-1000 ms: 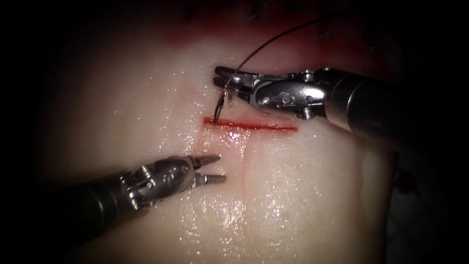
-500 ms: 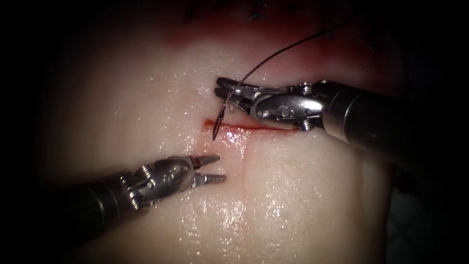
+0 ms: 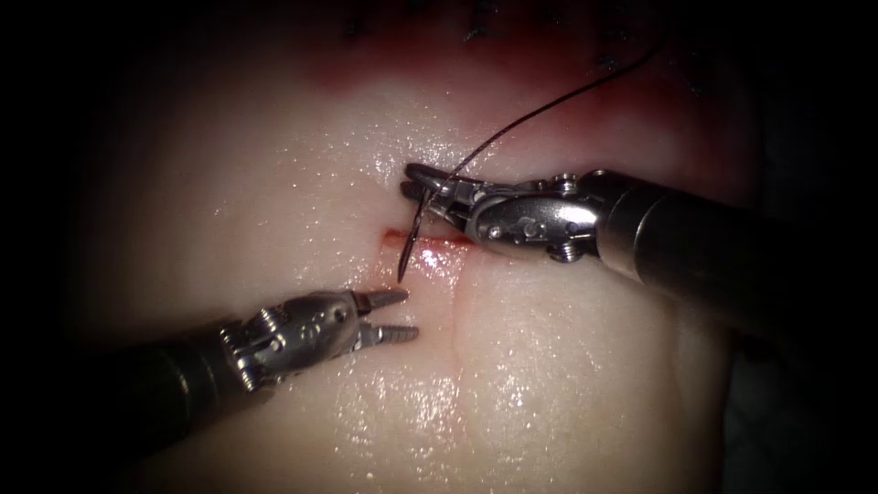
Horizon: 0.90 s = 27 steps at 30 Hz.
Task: Wound Closure
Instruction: Insert needle into skin above incision
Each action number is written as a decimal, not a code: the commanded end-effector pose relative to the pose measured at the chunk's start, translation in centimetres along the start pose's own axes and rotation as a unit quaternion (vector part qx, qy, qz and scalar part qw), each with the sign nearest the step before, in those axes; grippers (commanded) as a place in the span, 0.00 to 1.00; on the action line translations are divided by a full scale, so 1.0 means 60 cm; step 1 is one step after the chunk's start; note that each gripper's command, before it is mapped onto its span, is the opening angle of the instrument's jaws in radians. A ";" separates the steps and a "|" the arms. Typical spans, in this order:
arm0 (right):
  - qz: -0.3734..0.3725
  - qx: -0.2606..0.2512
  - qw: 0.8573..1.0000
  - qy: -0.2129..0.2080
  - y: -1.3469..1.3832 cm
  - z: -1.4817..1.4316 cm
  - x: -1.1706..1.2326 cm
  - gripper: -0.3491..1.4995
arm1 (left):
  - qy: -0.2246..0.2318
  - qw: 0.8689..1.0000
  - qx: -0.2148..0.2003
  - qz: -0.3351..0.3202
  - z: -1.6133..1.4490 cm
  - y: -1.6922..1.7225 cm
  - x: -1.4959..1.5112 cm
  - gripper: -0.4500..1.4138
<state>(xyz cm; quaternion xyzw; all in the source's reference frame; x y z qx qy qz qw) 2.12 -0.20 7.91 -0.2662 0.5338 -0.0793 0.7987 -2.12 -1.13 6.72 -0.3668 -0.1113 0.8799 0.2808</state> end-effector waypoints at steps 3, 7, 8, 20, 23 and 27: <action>0.007 0.002 1.000 -0.002 -0.0014 0.0007 -0.0014 0.00 | 0.001 1.000 0.000 0.000 0.0013 -0.0004 0.0004 0.39; 0.009 0.006 1.000 -0.003 -0.0027 0.0004 -0.0015 0.00 | 0.001 1.000 0.000 0.000 0.0013 -0.0004 0.0004 0.38; 0.010 0.009 1.000 -0.003 -0.0031 0.0004 -0.0016 0.00 | 0.001 1.000 0.000 0.000 0.0013 -0.0004 0.0004 0.38; 0.022 0.028 0.999 -0.008 -0.0074 0.0006 -0.0036 0.00 | 0.001 1.000 0.000 -0.003 0.0012 -0.0005 0.0004 0.37; 0.025 0.031 0.999 -0.010 -0.0079 0.0006 -0.0040 0.00 | 0.001 1.000 -0.001 -0.003 0.0012 -0.0005 0.0003 0.36; 0.028 0.042 0.999 -0.013 -0.0088 0.0006 -0.0043 0.00 | 0.001 1.000 -0.001 -0.003 0.0010 -0.0005 0.0002 0.36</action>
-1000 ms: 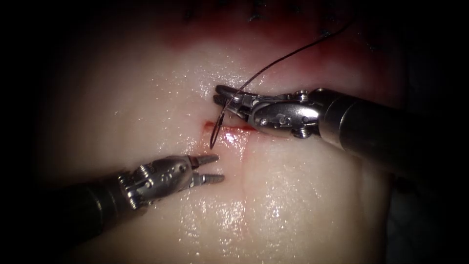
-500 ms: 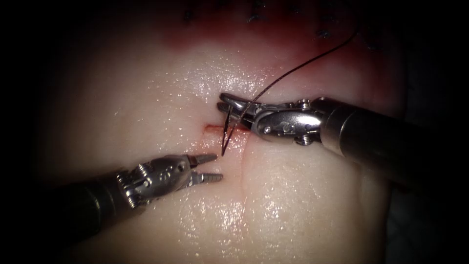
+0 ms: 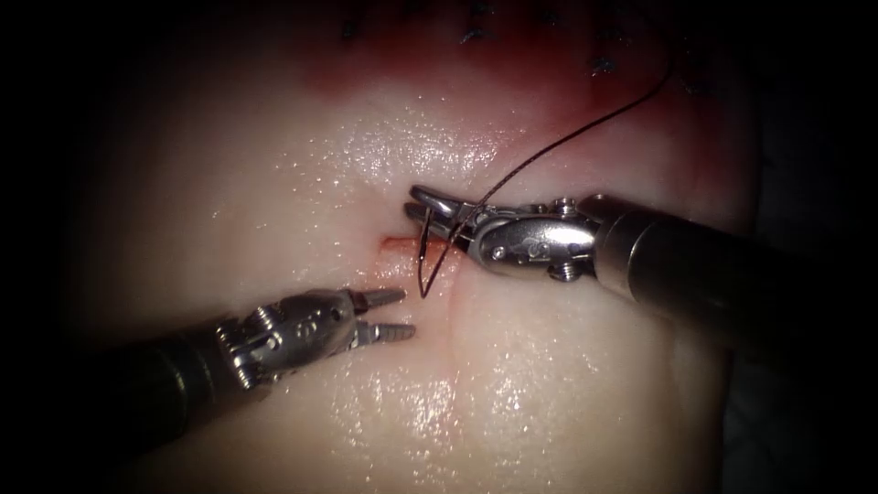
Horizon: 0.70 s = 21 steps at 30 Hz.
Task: Wound Closure
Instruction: Insert needle into skin above incision
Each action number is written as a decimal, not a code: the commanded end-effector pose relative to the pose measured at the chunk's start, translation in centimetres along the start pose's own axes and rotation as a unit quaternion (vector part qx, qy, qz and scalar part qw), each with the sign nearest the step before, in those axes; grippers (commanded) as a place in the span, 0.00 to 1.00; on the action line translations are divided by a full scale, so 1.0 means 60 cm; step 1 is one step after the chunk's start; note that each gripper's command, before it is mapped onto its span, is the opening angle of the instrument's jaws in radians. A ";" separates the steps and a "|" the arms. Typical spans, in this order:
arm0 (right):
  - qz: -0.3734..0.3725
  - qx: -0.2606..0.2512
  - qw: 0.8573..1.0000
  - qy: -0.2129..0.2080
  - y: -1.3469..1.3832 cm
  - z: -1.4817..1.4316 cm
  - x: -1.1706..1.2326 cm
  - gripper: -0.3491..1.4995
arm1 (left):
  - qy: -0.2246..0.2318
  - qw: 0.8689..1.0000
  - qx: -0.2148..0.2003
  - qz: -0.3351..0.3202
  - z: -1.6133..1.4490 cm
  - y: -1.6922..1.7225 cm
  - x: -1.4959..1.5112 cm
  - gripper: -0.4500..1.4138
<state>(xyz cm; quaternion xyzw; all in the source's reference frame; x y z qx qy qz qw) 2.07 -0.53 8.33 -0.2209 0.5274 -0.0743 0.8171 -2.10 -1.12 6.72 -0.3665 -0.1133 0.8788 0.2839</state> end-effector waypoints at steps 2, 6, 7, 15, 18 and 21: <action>0.001 0.007 1.000 -0.002 -0.0010 0.0013 -0.0007 0.00 | 0.001 1.000 0.000 -0.002 0.0012 -0.0003 0.0003 0.36; 0.001 0.016 1.000 -0.006 -0.0017 0.0014 -0.0012 0.00 | 0.001 1.000 -0.001 -0.002 0.0012 -0.0003 0.0003 0.36; 0.002 0.018 1.000 -0.009 -0.0020 0.0014 -0.0014 0.00 | 0.001 1.000 -0.001 -0.002 0.0012 -0.0003 0.0003 0.36; 0.009 0.025 1.000 -0.012 -0.0027 0.0017 -0.0026 0.00 | 0.001 1.000 0.000 -0.002 0.0013 -0.0003 0.0003 0.35; 0.014 0.036 0.999 -0.015 -0.0031 0.0020 -0.0026 0.00 | 0.001 1.000 0.000 -0.002 0.0013 -0.0003 0.0005 0.35; 0.017 0.039 0.999 -0.015 -0.0037 0.0022 -0.0030 0.00 | 0.001 1.000 0.000 -0.003 0.0013 -0.0005 0.0007 0.35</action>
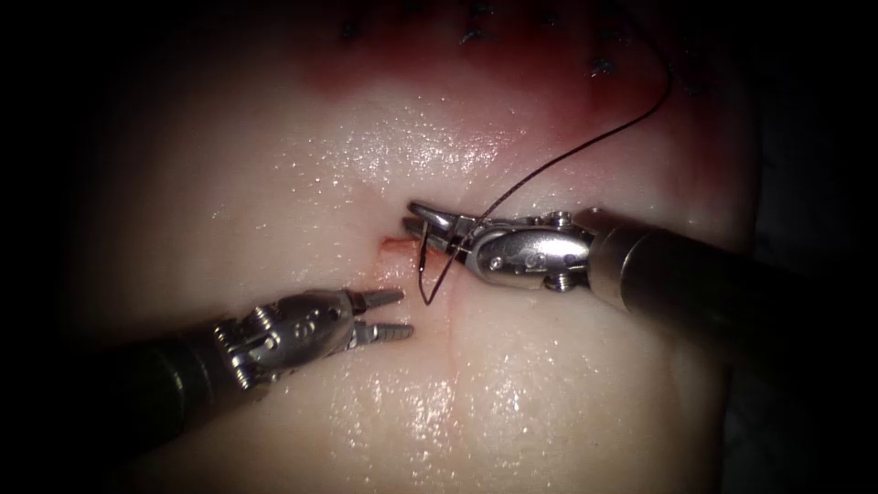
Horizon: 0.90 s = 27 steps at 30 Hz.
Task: Wound Closure
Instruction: Insert needle into skin above incision
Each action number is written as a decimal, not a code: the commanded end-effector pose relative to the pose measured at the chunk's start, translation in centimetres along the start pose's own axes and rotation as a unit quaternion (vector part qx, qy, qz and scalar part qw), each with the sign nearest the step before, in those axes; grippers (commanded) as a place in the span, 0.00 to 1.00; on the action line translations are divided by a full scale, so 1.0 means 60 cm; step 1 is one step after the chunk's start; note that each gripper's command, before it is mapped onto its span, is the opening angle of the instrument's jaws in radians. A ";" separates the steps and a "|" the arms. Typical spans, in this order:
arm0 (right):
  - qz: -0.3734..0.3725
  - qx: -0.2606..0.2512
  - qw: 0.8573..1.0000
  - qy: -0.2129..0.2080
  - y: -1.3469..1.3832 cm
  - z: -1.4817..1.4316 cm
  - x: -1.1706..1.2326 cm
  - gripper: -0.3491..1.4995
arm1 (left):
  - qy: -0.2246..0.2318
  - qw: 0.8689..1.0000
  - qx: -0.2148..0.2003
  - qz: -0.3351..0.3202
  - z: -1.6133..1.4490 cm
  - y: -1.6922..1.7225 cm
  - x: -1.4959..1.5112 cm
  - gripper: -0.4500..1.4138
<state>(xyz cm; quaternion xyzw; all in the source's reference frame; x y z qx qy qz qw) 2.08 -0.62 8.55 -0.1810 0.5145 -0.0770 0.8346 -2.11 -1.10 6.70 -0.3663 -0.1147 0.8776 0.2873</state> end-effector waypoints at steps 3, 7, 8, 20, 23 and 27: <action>0.003 -0.006 1.000 0.000 -0.0001 0.0012 -0.0008 0.00 | 0.006 1.000 -0.001 -0.003 0.0012 -0.0006 0.0010 0.35; 0.017 -0.038 0.999 0.009 0.0032 0.0000 0.0004 0.00 | 0.035 0.999 0.013 -0.007 0.0004 -0.0015 0.0034 0.36; 0.021 -0.045 0.999 0.012 0.0043 -0.0003 0.0008 0.00 | 0.040 0.999 0.016 -0.004 0.0002 -0.0016 0.0040 0.36; 0.049 -0.067 0.996 0.025 0.0155 -0.0019 0.0058 0.00 | 0.038 0.999 0.033 0.010 0.0053 -0.0023 0.0042 0.34; 0.051 -0.072 0.996 0.028 0.0163 -0.0019 0.0057 0.00 | 0.028 0.999 0.025 0.009 0.0075 -0.0016 0.0019 0.34; 0.055 -0.074 0.995 0.029 0.0177 -0.0020 0.0056 0.00 | 0.014 1.000 0.013 0.006 0.0091 -0.0007 -0.0011 0.34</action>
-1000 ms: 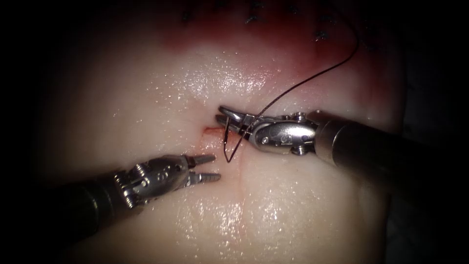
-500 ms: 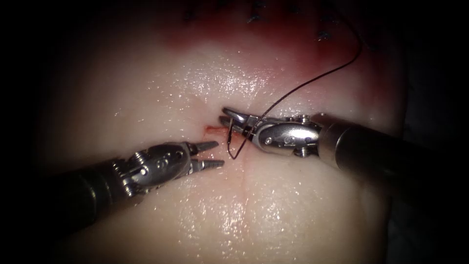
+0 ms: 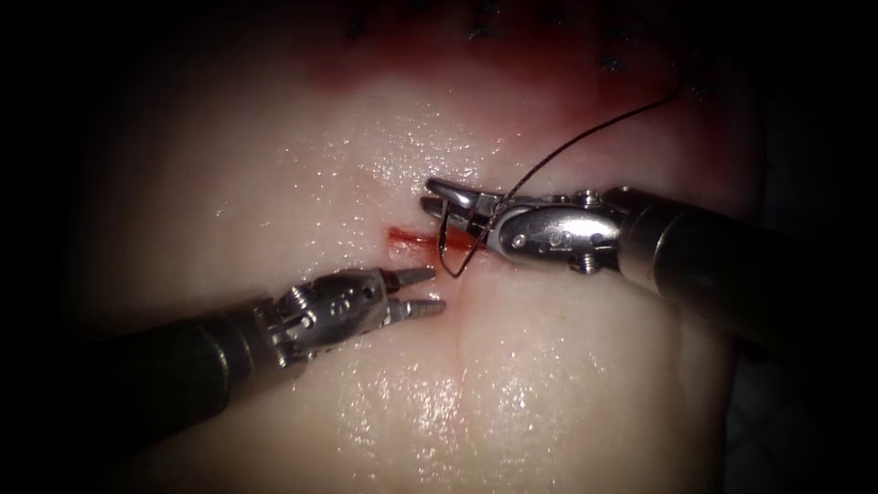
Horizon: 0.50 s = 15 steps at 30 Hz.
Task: Wound Closure
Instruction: Insert needle into skin above incision
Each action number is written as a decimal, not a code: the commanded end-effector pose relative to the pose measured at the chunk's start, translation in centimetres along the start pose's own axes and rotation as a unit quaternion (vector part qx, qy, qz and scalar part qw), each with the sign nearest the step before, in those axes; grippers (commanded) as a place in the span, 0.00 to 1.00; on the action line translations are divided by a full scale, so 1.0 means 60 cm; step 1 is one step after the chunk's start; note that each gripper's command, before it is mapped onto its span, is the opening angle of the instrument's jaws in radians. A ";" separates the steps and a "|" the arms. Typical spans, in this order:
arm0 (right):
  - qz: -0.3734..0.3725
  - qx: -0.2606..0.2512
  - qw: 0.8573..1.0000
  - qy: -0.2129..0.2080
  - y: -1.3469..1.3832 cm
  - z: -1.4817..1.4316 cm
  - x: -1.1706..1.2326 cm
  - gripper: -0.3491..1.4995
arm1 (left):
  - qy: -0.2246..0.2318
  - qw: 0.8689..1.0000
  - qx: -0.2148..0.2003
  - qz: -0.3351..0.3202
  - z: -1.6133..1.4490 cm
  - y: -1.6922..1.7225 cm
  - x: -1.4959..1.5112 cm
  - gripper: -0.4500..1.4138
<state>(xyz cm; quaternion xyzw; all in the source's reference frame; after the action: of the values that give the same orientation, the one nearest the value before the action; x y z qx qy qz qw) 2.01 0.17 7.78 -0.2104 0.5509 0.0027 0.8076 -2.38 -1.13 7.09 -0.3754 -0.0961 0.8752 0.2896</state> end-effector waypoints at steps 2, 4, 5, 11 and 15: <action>0.000 -0.001 1.000 0.001 0.0015 0.0015 -0.0005 0.00 | -0.007 1.000 -0.005 0.000 0.0014 0.0003 -0.0009 0.34; 0.016 -0.005 1.000 0.000 0.0030 0.0017 -0.0005 0.00 | -0.010 1.000 -0.006 -0.002 0.0011 0.0004 -0.0013 0.34; 0.024 -0.007 1.000 0.001 0.0037 0.0018 -0.0005 0.00 | -0.010 1.000 -0.006 -0.001 0.0009 0.0004 -0.0014 0.34; 0.100 -0.008 0.995 0.001 0.0077 0.0028 -0.0006 0.00 | -0.010 1.000 -0.007 0.000 0.0007 0.0003 -0.0016 0.34; 0.153 -0.008 0.988 -0.001 0.0082 0.0037 -0.0008 0.00 | -0.010 1.000 -0.007 -0.001 0.0006 0.0005 -0.0017 0.34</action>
<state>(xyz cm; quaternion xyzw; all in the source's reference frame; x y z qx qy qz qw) 2.00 0.69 7.67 -0.1258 0.5756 0.1378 0.7962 -2.30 -1.22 7.11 -0.3680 -0.1058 0.8781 0.2868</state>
